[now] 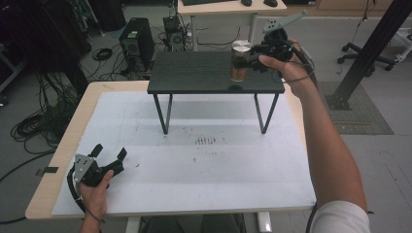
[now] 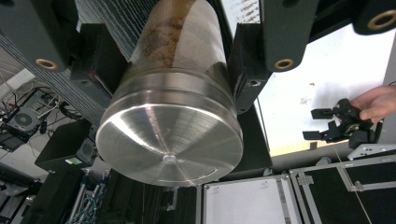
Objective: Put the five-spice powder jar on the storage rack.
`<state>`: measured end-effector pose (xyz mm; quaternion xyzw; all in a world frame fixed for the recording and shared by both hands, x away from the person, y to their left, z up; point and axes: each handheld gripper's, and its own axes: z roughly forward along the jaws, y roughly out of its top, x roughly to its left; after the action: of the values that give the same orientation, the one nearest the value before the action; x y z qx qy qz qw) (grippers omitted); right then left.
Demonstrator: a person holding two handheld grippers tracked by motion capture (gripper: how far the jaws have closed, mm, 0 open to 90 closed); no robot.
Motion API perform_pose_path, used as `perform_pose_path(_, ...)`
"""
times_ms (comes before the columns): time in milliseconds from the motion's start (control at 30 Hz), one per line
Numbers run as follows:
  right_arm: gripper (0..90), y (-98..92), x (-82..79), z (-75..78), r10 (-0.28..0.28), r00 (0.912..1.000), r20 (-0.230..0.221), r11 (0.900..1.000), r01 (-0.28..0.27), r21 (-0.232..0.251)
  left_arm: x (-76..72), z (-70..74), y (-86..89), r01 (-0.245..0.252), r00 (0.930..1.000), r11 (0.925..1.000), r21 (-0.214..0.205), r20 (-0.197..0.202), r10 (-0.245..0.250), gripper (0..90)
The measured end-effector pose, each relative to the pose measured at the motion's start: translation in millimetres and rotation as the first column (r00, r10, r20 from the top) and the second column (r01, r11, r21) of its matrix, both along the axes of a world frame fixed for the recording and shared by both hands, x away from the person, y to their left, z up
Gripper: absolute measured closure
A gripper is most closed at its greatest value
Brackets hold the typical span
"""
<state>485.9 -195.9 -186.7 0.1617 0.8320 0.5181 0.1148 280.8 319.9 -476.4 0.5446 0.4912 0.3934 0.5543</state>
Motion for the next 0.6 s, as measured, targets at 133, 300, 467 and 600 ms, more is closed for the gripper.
perform_pose_path(133, 43.5, 0.1, 4.0, -2.9, -0.007, 1.0, -0.007, 1.0, 0.007, -0.005, 0.0, 0.0, 0.0, -0.001, 1.0, 1.0, -0.001, 0.0, 0.001, 6.1)
perform_pose_path(300, 43.5, 2.2, 6.7, -5.9, -0.004, 1.0, -0.008, 0.9999, 0.004, -0.012, 0.0, 0.0, -0.1, -0.002, 1.0, 1.0, 0.001, 0.001, 0.002, 6.1)
perform_pose_path(467, 43.4, 3.4, 9.5, -8.2, -0.006, 0.9999, -0.013, 0.9999, 0.006, -0.013, -0.1, 0.0, -0.1, -0.003, 1.0, 1.0, 0.0, 0.002, 0.003, 6.1)
perform_pose_path(600, 43.5, 4.2, 10.8, -10.0, -0.008, 0.9999, -0.015, 0.9998, 0.008, -0.018, 0.0, -0.1, -0.1, -0.003, 1.0, 1.0, 0.0, 0.002, 0.003, 6.1)
